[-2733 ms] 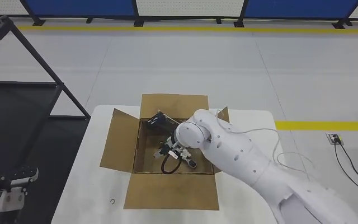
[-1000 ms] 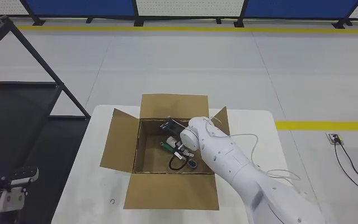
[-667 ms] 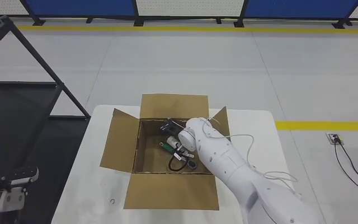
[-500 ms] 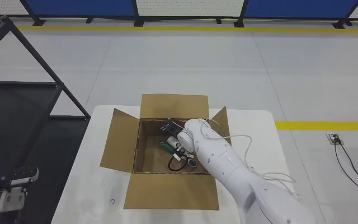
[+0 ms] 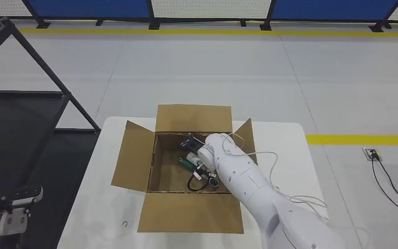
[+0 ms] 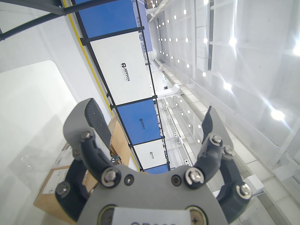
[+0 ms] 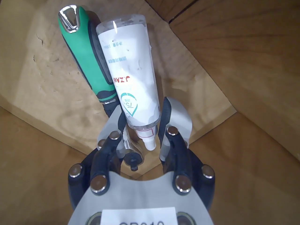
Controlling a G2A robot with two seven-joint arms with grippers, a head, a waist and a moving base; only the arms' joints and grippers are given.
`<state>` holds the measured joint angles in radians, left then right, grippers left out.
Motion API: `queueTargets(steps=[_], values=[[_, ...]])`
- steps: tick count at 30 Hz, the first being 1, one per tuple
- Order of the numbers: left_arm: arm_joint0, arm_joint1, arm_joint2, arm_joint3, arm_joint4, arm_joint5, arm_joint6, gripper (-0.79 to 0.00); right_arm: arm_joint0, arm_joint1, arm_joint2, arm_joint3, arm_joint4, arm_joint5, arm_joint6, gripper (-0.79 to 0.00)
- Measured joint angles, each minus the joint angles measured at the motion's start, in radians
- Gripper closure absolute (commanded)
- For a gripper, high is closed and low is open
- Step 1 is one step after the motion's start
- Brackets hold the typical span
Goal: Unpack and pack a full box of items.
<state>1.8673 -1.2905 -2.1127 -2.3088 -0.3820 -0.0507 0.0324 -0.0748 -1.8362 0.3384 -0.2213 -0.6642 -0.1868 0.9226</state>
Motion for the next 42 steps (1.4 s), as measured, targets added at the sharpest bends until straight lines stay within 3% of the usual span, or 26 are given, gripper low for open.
queueTargets(steps=[1,2,3,15,27,35,42], values=[[0.0,0.0,0.0,0.0,0.0,0.0,0.0,-0.785,0.0,-0.002,0.002,0.005,-0.001,-0.003,0.0,-0.252],[0.0,0.0,0.0,0.0,0.0,0.0,0.0,-0.785,0.0,-0.003,0.003,0.008,-0.001,-0.005,0.0,-0.08],[0.0,0.0,0.0,0.0,0.0,0.0,0.0,-0.785,0.0,-0.004,0.005,0.01,-0.001,-0.007,-0.001,0.0],[0.0,0.0,0.0,0.0,0.0,0.0,0.0,-0.785,0.022,-0.006,0.026,0.004,-0.015,-0.081,-0.019,0.0],[0.0,0.0,0.0,0.0,0.0,0.0,0.0,-0.785,0.03,0.022,0.064,-0.055,-0.001,-0.224,-0.026,0.0],[0.0,0.0,0.0,0.0,0.0,0.0,0.0,-0.785,0.029,0.08,0.111,-0.196,-0.004,-0.249,-0.019,0.0],[0.0,0.0,0.0,0.0,0.0,0.0,0.0,-0.785,-0.035,0.183,0.202,-0.51,-0.057,-0.097,0.102,0.0]])
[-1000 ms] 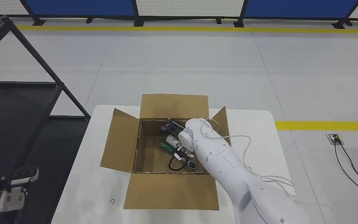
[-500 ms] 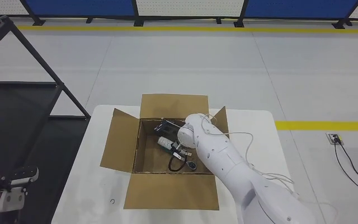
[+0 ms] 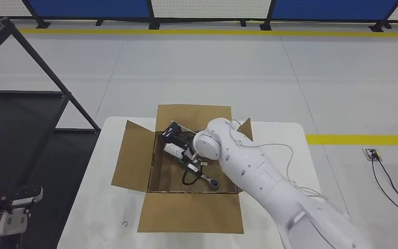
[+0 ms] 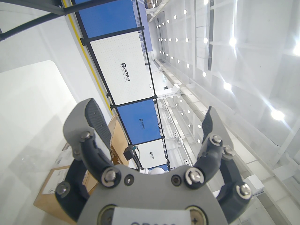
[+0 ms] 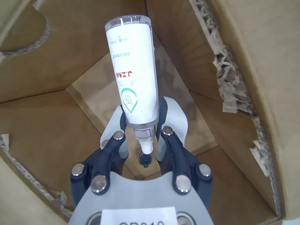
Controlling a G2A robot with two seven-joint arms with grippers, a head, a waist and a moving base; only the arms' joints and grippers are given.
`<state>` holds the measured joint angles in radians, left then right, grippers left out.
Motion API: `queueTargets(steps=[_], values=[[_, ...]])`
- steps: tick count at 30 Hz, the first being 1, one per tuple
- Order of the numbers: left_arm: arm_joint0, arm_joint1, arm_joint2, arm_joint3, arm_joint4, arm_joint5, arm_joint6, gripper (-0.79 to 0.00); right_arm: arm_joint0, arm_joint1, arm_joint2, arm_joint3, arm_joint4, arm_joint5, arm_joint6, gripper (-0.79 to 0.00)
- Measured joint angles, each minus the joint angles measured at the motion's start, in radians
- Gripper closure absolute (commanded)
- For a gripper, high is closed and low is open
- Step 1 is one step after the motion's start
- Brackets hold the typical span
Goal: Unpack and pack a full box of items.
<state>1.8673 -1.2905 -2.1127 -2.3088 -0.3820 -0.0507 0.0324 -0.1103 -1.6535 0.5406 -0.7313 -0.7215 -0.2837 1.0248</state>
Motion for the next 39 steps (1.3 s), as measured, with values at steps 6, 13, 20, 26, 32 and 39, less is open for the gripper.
queueTargets(steps=[6,13,20,26,32,39], values=[[0.0,0.0,0.0,0.0,0.0,0.0,0.0,-0.785,-0.193,0.135,0.169,-0.467,-0.142,0.122,0.178,0.0],[0.0,0.0,0.0,0.0,0.0,0.0,0.0,-0.785,-0.481,0.237,0.392,-0.976,-0.361,0.21,0.279,0.0],[0.0,0.0,0.0,0.0,0.0,0.0,0.0,-0.785,-0.664,0.274,0.547,-1.247,-0.556,0.354,0.35,0.0],[0.0,0.0,0.0,0.0,0.0,0.0,0.0,-0.785,-0.806,0.29,0.65,-1.375,-0.686,0.461,0.402,0.0],[0.0,0.0,0.0,0.0,0.0,0.0,0.0,-0.785,-0.93,0.298,0.754,-1.414,-0.756,0.567,0.409,0.0],[0.0,0.0,0.0,0.0,0.0,0.0,0.0,-0.785,-1.005,0.3,0.866,-1.343,-0.771,0.652,0.401,0.0]])
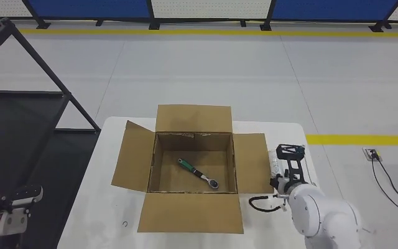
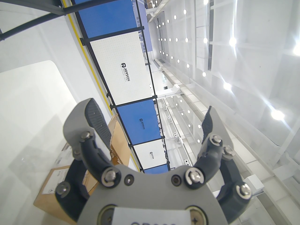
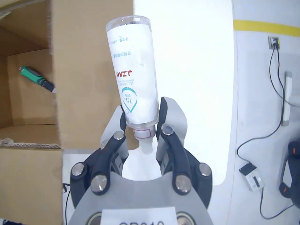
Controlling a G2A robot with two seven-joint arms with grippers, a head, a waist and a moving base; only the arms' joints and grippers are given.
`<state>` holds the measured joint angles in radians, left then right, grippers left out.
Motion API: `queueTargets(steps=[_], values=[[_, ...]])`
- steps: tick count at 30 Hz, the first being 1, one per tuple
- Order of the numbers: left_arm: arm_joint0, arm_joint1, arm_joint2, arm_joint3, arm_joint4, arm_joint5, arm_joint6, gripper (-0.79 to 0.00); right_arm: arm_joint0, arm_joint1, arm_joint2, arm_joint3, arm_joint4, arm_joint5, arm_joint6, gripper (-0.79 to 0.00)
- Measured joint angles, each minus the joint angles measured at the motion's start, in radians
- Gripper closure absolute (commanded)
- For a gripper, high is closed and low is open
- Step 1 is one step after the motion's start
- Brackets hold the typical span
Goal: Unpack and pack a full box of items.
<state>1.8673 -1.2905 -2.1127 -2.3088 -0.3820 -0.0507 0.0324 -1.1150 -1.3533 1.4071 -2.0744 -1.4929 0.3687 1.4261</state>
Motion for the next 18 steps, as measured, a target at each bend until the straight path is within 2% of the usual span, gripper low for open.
queueTargets(steps=[6,18], values=[[0.0,0.0,0.0,0.0,0.0,0.0,0.0,-0.785,0.0,-0.001,0.076,0.131,0.046,0.029,-0.039,0.0],[0.0,0.0,0.0,0.0,0.0,0.0,0.0,-0.785,0.038,0.007,0.164,0.378,0.2,-0.084,-0.122,0.0]])
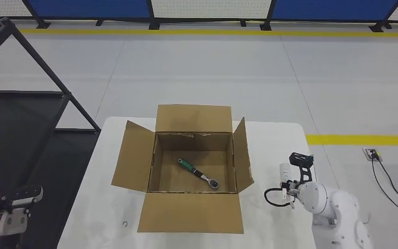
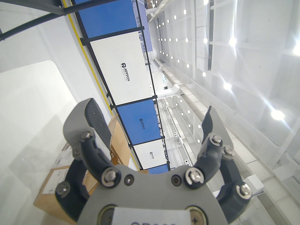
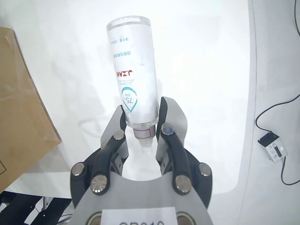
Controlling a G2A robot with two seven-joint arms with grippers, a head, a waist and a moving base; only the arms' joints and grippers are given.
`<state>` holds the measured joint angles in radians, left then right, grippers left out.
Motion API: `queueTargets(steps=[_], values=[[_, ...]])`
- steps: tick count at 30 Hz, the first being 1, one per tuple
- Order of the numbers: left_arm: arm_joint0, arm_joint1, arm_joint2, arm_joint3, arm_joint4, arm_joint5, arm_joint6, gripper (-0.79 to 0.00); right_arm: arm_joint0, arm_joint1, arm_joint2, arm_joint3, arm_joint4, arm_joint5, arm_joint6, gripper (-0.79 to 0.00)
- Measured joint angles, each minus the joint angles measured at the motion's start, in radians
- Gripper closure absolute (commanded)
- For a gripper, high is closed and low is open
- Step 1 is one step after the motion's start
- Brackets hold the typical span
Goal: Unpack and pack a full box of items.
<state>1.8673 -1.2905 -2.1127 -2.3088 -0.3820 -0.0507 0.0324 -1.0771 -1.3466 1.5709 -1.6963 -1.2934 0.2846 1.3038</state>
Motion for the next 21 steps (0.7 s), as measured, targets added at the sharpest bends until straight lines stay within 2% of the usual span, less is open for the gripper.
queueTargets(steps=[8,11,13,16,21], values=[[0.0,0.0,0.0,0.0,0.0,0.0,0.0,-0.785,0.028,0.004,-0.004,0.11,0.028,-0.027,-0.014,0.0],[0.0,0.0,0.0,0.0,0.0,0.0,0.0,-0.785,0.04,0.004,-0.01,0.148,0.04,-0.03,-0.03,-0.268],[0.0,0.0,0.0,0.0,0.0,0.0,0.0,-0.785,0.042,0.004,-0.011,0.159,0.047,-0.03,-0.04,-0.332],[0.0,0.0,0.0,0.0,0.0,0.0,0.0,-0.785,0.039,0.005,-0.014,0.16,0.053,-0.029,-0.046,-0.397],[0.0,0.0,0.0,0.0,0.0,0.0,0.0,-0.785,0.032,0.008,-0.02,0.145,0.05,-0.025,-0.044,-0.409]])
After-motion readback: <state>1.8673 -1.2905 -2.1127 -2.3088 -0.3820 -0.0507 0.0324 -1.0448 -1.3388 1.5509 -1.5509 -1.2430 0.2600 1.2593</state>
